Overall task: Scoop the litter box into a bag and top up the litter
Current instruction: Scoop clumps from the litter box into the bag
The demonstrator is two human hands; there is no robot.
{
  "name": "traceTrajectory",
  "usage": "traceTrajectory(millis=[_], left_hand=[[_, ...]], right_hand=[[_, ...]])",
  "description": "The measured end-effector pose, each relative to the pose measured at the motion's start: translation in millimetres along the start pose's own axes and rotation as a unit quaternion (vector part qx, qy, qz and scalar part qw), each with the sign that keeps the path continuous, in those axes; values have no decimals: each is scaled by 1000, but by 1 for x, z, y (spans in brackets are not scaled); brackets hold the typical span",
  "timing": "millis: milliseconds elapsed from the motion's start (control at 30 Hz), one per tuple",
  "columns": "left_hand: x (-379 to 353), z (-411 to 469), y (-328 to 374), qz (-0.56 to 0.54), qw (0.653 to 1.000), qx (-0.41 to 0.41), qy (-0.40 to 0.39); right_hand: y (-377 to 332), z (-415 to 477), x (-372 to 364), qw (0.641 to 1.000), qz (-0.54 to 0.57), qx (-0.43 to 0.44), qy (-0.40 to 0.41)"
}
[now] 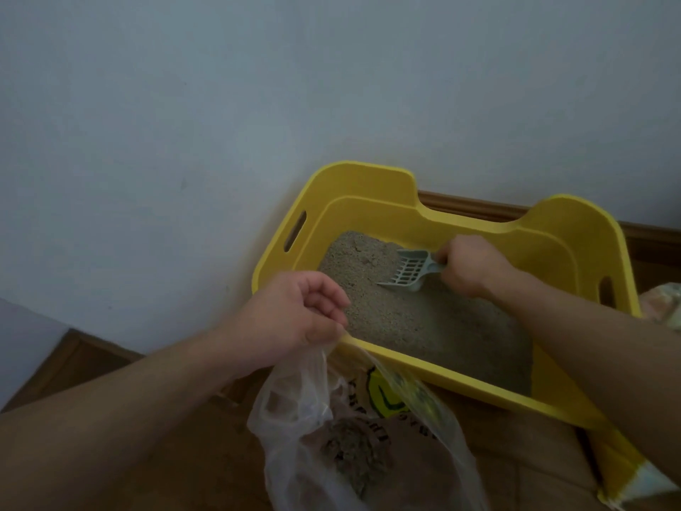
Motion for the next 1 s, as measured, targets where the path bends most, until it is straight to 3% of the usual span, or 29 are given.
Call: traceTrajectory(millis=[500, 1000], left_hand=[[6, 3, -3, -42, 999, 15, -24], [5, 3, -5, -49, 999, 1, -24]], right_hand=[[-57, 44, -13, 997, 78, 0, 13], [-44, 40, -31, 988, 136, 53, 48]])
Point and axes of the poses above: each hand's wrist, its own z-axis towards the middle knuckle, its own x-axis out of the back of the hand, y = z × x, the point moved 1 cm from there along z, towards the middle knuckle, and after that the axes turned 10 degrees about -y, right-handed, at the moved point
